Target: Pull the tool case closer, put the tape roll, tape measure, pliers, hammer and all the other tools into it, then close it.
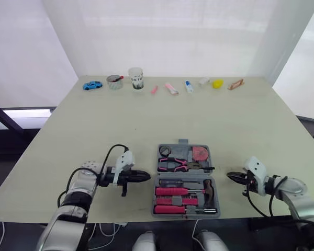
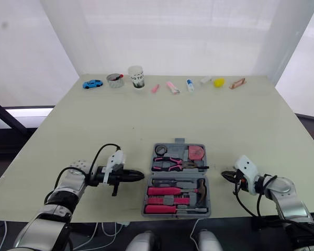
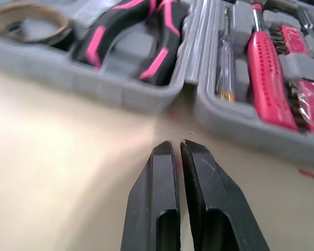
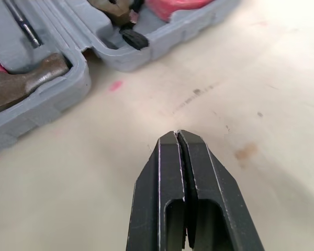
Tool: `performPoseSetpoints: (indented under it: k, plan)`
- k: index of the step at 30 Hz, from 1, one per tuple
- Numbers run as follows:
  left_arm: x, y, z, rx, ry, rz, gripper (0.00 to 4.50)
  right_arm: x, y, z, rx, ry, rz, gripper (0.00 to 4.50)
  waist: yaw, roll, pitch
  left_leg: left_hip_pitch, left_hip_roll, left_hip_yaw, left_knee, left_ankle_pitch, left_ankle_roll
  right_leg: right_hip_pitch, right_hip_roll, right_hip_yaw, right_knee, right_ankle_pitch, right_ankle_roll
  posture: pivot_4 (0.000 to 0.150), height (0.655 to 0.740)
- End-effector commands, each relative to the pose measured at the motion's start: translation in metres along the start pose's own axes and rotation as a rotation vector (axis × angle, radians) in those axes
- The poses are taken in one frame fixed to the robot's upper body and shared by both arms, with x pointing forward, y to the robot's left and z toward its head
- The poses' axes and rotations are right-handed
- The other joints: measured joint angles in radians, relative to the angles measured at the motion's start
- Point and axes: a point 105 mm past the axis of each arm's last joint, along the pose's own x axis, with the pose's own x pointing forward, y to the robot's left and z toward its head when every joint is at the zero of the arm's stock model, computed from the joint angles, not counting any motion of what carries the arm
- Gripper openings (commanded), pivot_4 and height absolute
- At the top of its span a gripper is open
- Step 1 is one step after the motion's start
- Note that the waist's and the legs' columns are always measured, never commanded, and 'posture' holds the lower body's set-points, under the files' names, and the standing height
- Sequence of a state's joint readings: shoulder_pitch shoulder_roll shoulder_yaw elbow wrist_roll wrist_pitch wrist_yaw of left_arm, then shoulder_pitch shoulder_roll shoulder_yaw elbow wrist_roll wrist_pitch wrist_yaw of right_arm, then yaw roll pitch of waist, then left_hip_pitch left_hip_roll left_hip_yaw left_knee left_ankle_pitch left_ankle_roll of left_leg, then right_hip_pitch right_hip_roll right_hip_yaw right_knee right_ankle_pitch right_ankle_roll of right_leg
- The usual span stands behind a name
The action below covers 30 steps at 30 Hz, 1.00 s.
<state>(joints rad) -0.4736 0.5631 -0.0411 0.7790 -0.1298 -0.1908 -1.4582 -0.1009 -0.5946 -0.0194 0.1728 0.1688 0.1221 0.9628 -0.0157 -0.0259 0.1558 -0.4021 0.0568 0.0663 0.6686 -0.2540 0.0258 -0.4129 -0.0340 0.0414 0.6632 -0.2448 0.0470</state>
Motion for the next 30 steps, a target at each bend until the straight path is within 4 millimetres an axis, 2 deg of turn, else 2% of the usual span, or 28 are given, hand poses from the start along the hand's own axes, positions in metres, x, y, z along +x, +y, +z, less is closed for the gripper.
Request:
performPoseSetpoints:
  k: [1, 3, 4, 5, 8, 11, 12, 13, 14, 15, 24, 30]
  plan:
    - [-0.014, 0.003, 0.013, 0.039, -0.054, 0.053, 0.32, -0.012, -0.008, 0.019, -0.016, -0.102, -0.069, 0.03, 0.001, 0.000, 0.000, 0.000, 0.000, 0.000, 0.000, 0.000, 0.000, 0.000, 0.000, 0.000, 0.000, 0.000, 0.000, 0.150, 0.7400]
    - [-0.029, 0.002, 0.018, 0.039, -0.101, 0.107, 0.00, -0.021, -0.007, 0.024, 0.009, -0.151, -0.097, 0.53, 0.001, 0.000, 0.000, 0.000, 0.000, 0.001, 0.001, 0.000, 0.000, 0.000, -0.001, 0.000, 0.000, 0.000, 0.000, 0.150, 0.7400]
    - [-0.033, 0.001, 0.020, 0.040, -0.116, 0.124, 0.00, -0.024, -0.006, 0.025, 0.014, -0.161, -0.102, 0.76, 0.002, 0.000, 0.000, 0.000, 0.000, 0.001, 0.001, 0.000, 0.000, 0.000, -0.001, 0.001, 0.000, 0.000, 0.000, 0.150, 0.7400]
    - [-0.037, 0.001, 0.021, 0.038, -0.130, 0.147, 0.22, -0.027, -0.006, 0.025, 0.017, -0.171, -0.115, 1.25, 0.002, 0.000, 0.000, 0.000, 0.000, 0.001, 0.001, 0.000, 0.000, 0.000, -0.001, 0.001, 0.000, 0.000, 0.000, 0.150, 0.7400]
    - [-0.052, 0.000, 0.021, 0.031, -0.167, 0.239, 1.18, -0.040, -0.005, 0.027, 0.039, -0.222, -0.167, 2.56, 0.003, 0.000, 0.000, 0.001, 0.000, 0.001, 0.000, 0.000, 0.000, 0.000, -0.001, 0.000, 0.000, 0.000, 0.000, 0.150, 0.7400]
    - [-0.064, -0.009, 0.020, 0.016, -0.196, 0.300, 2.83, -0.055, 0.001, 0.026, 0.056, -0.262, -0.210, 4.23, 0.002, 0.000, 0.000, 0.001, 0.000, 0.001, 0.000, 0.000, 0.000, 0.000, -0.001, 0.000, 0.000, 0.000, 0.000, 0.150, 0.7400]
    - [-0.068, -0.013, 0.019, 0.010, -0.201, 0.315, 2.93, -0.059, 0.004, 0.024, 0.058, -0.265, -0.220, 4.33, 0.003, 0.000, 0.000, 0.000, 0.001, 0.001, 0.000, 0.000, 0.000, 0.000, -0.001, 0.000, 0.000, 0.000, 0.000, 0.150, 0.7400]
    - [-0.071, -0.017, 0.018, 0.003, -0.204, 0.331, 3.67, -0.064, 0.007, 0.021, 0.061, -0.265, -0.232, 4.50, 0.002, 0.000, 0.000, 0.001, 0.001, 0.001, -0.001, 0.000, 0.000, 0.000, -0.001, 0.000, -0.001, 0.000, 0.000, 0.150, 0.7400]
    - [-0.073, -0.019, 0.017, -0.004, -0.208, 0.346, 3.92, -0.067, 0.009, 0.019, 0.065, -0.265, -0.243, 4.50, 0.002, 0.000, 0.000, 0.001, 0.001, 0.002, -0.001, 0.000, 0.000, 0.000, -0.002, 0.001, -0.001, -0.001, -0.001, 0.150, 0.7400]
    - [-0.077, -0.022, 0.017, -0.016, -0.214, 0.372, 4.47, -0.072, 0.011, 0.016, 0.074, -0.266, -0.261, 4.50, 0.002, 0.000, 0.000, 0.001, 0.001, 0.002, -0.001, 0.000, 0.000, 0.000, -0.002, 0.001, -0.001, -0.002, -0.003, 0.150, 0.7400]
    - [-0.100, -0.050, 0.007, -0.098, -0.200, 0.488, 4.47, -0.116, 0.034, -0.004, 0.131, -0.224, -0.358, 4.50, 0.003, 0.000, 0.000, 0.004, 0.005, 0.003, -0.001, 0.000, 0.000, 0.001, -0.004, 0.001, -0.001, -0.004, 0.000, 0.150, 0.7400]
    - [-0.095, -0.062, 0.005, -0.122, -0.194, 0.475, 4.47, -0.125, 0.042, -0.010, 0.161, -0.208, -0.381, 4.50, 0.003, 0.000, 0.000, 0.004, 0.006, 0.002, -0.001, 0.000, -0.001, 0.000, -0.006, 0.003, -0.001, -0.005, 0.000, 0.150, 0.7400]
